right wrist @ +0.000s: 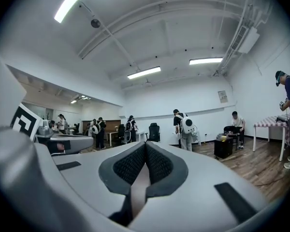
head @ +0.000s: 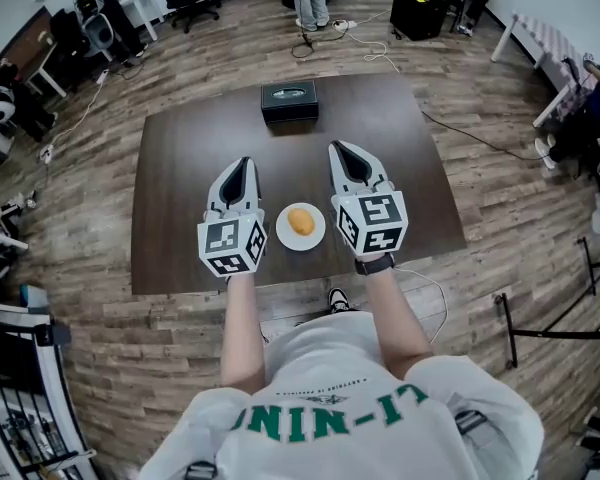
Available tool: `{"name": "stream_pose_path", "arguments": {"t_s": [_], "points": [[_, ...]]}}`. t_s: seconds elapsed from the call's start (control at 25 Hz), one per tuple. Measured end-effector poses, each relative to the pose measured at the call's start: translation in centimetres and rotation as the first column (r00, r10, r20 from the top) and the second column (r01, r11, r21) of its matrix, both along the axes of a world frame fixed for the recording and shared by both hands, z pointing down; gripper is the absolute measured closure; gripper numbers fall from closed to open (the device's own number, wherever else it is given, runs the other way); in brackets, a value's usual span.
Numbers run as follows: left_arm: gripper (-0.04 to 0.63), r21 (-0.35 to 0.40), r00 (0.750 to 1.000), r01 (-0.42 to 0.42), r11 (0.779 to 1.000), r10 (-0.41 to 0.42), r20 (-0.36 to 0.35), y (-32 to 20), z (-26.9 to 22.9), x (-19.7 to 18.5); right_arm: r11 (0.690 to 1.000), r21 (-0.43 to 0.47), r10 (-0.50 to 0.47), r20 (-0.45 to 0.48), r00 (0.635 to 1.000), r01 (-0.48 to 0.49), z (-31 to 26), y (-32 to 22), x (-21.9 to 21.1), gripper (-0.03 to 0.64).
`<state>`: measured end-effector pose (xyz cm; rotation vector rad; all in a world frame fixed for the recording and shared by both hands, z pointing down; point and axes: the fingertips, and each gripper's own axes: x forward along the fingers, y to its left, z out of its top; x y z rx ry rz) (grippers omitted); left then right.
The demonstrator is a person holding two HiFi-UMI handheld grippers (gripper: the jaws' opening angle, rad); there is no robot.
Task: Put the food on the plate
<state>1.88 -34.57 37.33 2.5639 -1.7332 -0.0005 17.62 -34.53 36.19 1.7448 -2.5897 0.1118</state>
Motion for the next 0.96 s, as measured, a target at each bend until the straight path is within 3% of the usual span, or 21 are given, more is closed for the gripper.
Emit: {"name": "stream_pose_path", "arguments": {"t_s": [0.96], "points": [[0.581, -0.020, 1.000, 0.001, 1.000, 0.000, 0.022, 1.0, 0.9, 1.4, 0.998, -0.035, -0.047, -0.022, 0.999, 0.046, 1.4, 0.7, 0.1, 0.600]]}}
